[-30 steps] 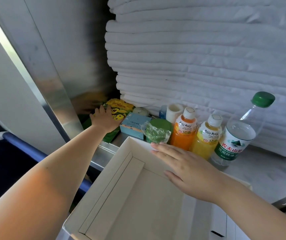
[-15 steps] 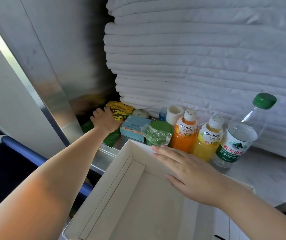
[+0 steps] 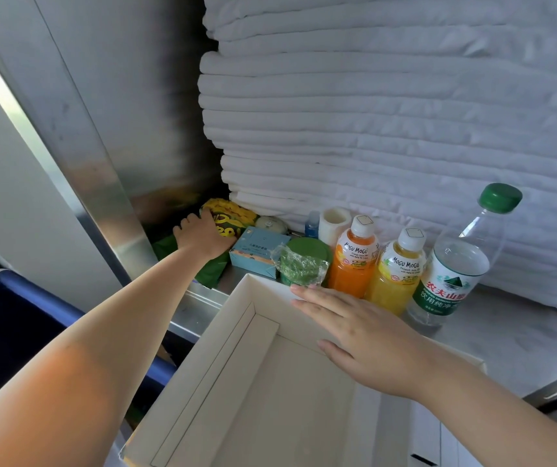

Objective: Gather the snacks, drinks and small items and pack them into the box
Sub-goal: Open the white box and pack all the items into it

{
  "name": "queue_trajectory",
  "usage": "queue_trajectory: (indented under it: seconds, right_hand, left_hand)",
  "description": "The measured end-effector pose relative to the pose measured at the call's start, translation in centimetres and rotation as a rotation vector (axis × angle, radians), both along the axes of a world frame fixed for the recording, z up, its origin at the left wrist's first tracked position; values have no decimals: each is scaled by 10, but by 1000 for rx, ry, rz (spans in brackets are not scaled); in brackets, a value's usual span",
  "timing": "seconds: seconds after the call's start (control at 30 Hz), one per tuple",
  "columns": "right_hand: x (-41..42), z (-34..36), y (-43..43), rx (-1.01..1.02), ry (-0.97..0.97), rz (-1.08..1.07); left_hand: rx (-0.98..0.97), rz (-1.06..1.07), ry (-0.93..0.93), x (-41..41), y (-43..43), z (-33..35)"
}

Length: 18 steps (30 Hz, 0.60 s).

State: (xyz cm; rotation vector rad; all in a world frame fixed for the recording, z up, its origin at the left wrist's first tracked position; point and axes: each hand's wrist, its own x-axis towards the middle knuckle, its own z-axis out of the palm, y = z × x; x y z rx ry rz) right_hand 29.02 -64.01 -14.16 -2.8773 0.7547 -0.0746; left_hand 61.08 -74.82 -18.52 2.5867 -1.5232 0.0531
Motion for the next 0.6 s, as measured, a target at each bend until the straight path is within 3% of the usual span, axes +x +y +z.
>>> queue_trajectory:
  seconds: [0.37, 0.6]
  right_hand:
    - [-1, -1, -1, -9, -23, 17]
    - [-1, -2, -3, -7, -34, 27]
  left_hand:
    - [-347, -89, -96, -5, 16, 8]
    - [-624, -249, -112, -29, 34, 48]
